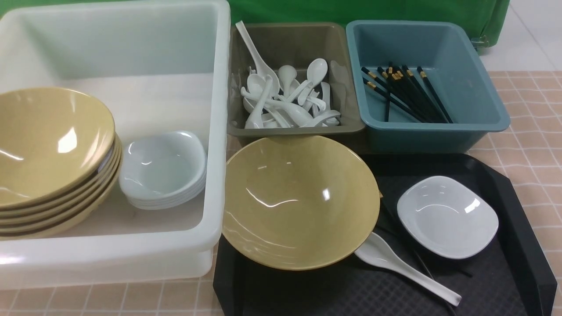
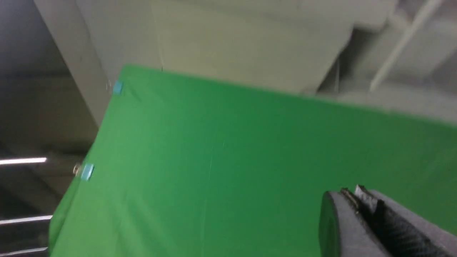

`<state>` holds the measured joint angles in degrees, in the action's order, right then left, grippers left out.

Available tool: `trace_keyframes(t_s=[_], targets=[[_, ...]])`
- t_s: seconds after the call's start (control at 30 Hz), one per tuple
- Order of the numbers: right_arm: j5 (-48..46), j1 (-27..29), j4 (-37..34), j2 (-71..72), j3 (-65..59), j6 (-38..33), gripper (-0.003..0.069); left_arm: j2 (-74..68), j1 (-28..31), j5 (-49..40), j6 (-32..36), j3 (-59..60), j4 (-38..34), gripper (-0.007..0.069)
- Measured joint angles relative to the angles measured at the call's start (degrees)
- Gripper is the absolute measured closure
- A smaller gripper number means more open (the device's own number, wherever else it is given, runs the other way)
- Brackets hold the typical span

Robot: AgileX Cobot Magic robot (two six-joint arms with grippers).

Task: On brown table put chopsticks spoon bowls plates into blue grey white boxes.
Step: 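Grasp the large bowl on the tray by its rim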

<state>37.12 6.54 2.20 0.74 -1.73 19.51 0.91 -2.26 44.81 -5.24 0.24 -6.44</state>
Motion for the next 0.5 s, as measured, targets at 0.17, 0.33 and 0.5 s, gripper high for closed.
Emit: trace_keyframes(t_s=[0.17,0.33,0.5], targets=[[-7.7,0.0,0.0,-0.2,5.8,1.7,0.0489,-2.5,0.0,-19.9,-2.6,-16.5,-2.1,0.062],[-21.4,0.0,0.1,-5.5,17.5,-3.7,0.062,-16.7,0.0,-34.0,5.9,-32.9,-1.9,0.062],[-39.3,0.0,0.2,-12.8,21.8,-8.0,0.0622,-33.5,-2.2,-43.8,5.2,-41.0,-2.4,0.062]])
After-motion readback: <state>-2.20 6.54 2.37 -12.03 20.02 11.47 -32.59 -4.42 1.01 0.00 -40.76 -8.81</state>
